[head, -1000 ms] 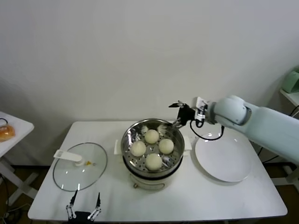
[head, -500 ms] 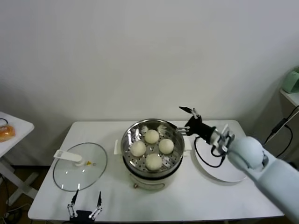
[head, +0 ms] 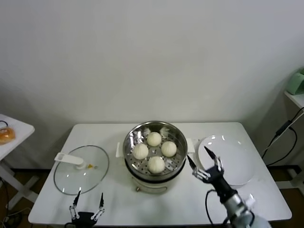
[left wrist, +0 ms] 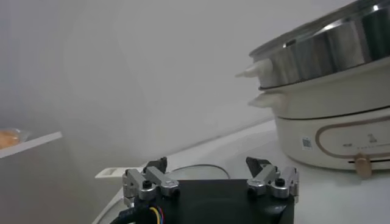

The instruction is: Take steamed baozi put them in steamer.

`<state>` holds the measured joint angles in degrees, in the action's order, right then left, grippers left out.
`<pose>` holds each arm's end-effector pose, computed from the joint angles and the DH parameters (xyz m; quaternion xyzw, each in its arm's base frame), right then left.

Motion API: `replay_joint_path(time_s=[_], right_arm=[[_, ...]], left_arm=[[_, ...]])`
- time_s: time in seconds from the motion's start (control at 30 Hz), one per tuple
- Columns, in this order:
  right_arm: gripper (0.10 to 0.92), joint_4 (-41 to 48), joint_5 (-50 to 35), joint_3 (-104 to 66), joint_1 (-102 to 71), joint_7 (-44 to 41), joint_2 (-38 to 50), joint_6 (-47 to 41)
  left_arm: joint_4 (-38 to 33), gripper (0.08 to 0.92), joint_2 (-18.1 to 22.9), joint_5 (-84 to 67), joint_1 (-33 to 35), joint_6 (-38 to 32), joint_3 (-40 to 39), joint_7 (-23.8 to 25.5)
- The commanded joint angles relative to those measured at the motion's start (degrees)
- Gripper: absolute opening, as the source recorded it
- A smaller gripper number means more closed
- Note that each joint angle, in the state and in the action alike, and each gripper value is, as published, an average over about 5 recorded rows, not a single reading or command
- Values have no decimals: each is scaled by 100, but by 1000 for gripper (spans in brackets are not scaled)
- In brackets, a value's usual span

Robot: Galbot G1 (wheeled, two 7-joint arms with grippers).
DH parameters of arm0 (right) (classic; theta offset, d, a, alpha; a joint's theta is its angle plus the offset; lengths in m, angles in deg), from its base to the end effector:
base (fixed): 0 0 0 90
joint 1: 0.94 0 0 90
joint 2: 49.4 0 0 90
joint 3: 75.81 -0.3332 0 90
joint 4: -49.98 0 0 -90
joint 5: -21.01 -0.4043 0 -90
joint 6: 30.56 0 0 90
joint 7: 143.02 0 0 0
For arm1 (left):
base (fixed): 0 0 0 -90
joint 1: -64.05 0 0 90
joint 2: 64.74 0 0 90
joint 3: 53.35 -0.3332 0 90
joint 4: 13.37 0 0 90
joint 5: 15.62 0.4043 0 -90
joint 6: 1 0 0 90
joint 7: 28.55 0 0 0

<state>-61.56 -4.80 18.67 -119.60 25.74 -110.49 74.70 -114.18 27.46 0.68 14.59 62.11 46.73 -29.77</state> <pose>0.2446 -0.0636 -0.3342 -0.2150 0.9757 0.0237 0.0352 0.1282 0.0596 -0.4516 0.0227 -0.9854 -0.1648 0.0371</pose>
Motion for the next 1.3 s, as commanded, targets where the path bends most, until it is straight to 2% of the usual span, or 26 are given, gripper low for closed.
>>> replay_joint_path(time_s=[0.03, 0.47, 1.3], right_arm=[[823, 359, 336, -682, -1234, 26, -1593, 1760], [823, 717, 435, -531, -1297, 345, -1738, 2159], [823, 774, 514, -300, -1320, 388, -1699, 2188]], left_arm=[[-4, 823, 10, -66, -18, -8, -18, -10], [-82, 823, -4, -65, 40, -6, -15, -12], [-152, 823, 69, -66, 79, -17, -16, -27]])
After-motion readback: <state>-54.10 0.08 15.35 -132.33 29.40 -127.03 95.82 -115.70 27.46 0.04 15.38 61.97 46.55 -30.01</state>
